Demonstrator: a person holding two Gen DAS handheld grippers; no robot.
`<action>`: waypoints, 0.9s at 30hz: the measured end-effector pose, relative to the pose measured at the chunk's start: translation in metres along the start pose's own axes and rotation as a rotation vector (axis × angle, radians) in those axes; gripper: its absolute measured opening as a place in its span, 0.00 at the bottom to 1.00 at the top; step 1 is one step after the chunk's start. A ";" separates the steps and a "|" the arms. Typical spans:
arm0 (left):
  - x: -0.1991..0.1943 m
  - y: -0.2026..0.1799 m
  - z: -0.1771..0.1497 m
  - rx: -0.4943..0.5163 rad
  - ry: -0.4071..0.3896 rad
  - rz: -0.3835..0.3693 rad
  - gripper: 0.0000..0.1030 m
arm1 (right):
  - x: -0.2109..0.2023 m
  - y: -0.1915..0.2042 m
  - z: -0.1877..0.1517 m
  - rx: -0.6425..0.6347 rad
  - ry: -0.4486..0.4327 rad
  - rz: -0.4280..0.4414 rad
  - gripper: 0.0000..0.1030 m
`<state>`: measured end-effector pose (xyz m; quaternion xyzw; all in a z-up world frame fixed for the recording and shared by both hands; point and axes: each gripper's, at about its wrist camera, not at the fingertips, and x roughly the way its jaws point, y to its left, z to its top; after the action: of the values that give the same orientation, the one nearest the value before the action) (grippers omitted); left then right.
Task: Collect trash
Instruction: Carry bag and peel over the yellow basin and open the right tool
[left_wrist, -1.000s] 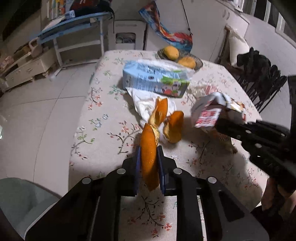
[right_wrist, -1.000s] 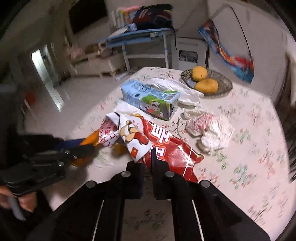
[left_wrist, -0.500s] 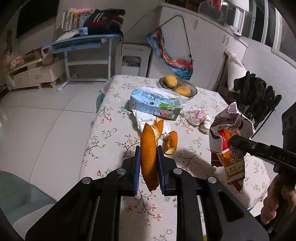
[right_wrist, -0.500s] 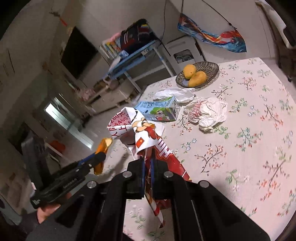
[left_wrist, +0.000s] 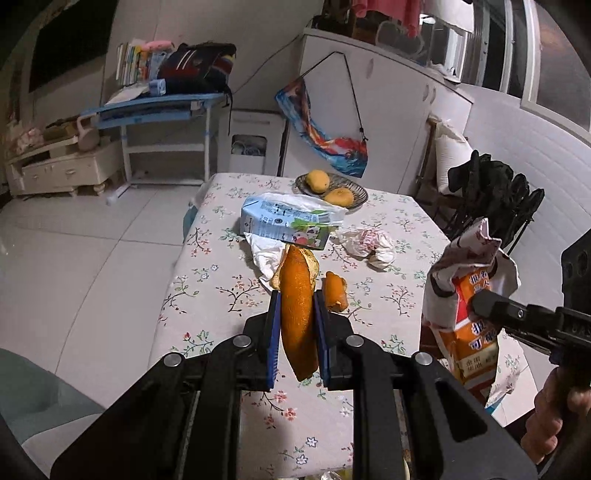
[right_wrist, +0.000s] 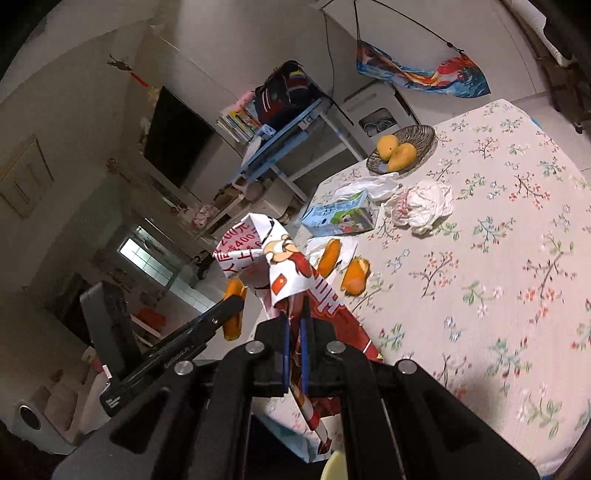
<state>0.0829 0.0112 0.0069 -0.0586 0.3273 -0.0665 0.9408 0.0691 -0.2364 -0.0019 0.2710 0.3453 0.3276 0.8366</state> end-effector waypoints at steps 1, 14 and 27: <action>-0.003 -0.001 -0.001 0.003 -0.003 -0.002 0.16 | -0.002 0.001 -0.003 0.004 0.002 0.007 0.05; -0.023 -0.001 -0.015 -0.005 -0.017 -0.011 0.16 | -0.009 0.019 -0.070 0.016 0.127 0.035 0.05; -0.053 -0.004 -0.043 -0.003 -0.019 -0.034 0.16 | 0.019 0.010 -0.143 -0.010 0.384 -0.146 0.05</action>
<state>0.0144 0.0131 0.0066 -0.0659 0.3174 -0.0812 0.9425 -0.0315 -0.1837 -0.0907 0.1738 0.5156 0.3132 0.7784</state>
